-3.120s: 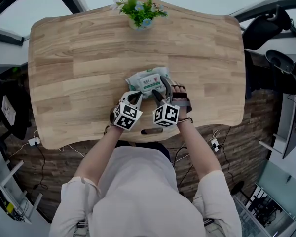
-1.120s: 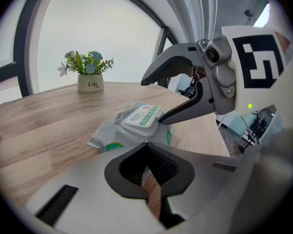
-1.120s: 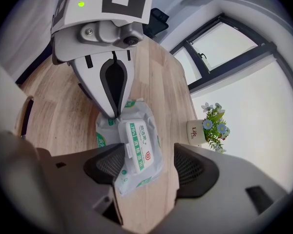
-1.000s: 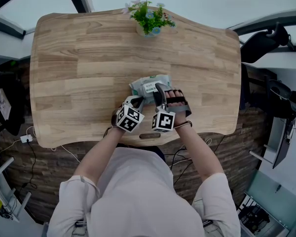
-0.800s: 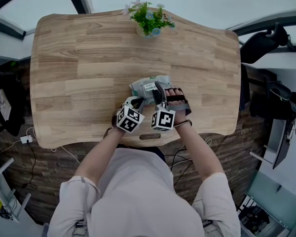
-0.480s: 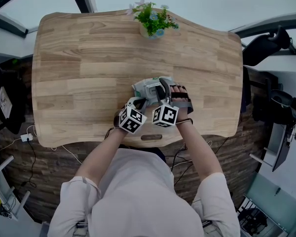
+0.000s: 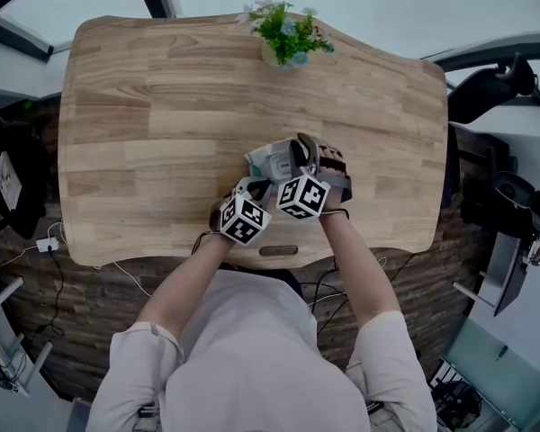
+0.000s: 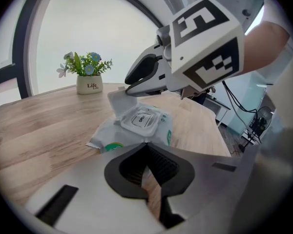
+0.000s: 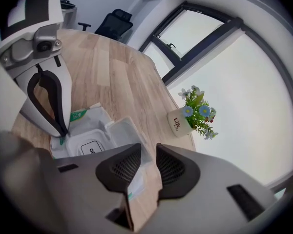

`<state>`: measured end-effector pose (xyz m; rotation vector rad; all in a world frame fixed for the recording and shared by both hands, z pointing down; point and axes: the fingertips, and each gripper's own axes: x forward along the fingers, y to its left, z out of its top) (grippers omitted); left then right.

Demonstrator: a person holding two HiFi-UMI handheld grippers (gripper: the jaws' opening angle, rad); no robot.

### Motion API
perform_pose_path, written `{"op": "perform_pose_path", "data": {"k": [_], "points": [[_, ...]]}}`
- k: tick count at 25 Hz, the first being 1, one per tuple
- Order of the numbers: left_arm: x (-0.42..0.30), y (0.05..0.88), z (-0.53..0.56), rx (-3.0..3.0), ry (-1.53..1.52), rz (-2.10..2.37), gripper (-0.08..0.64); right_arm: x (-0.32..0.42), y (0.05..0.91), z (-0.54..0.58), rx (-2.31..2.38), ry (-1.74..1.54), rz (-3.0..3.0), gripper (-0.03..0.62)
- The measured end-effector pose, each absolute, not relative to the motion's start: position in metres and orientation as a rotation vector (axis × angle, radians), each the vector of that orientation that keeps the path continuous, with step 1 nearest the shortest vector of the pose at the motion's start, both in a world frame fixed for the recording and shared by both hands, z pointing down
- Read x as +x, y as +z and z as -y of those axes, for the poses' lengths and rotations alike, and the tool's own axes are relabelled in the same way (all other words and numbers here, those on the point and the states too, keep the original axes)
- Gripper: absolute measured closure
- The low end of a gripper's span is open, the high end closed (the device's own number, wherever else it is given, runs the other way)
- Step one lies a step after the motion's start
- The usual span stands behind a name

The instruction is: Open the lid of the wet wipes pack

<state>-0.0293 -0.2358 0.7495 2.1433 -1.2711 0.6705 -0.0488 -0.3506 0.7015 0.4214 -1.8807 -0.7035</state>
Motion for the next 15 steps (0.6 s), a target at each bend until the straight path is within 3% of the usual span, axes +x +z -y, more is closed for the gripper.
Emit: {"op": "perform_pose_path", "data": {"k": [15], "points": [[-0.030, 0.750, 0.235, 2.156, 0.653, 1.249, 0.540, -0.060, 0.734, 0.355, 0.399, -0.529, 1.890, 0.583]]}}
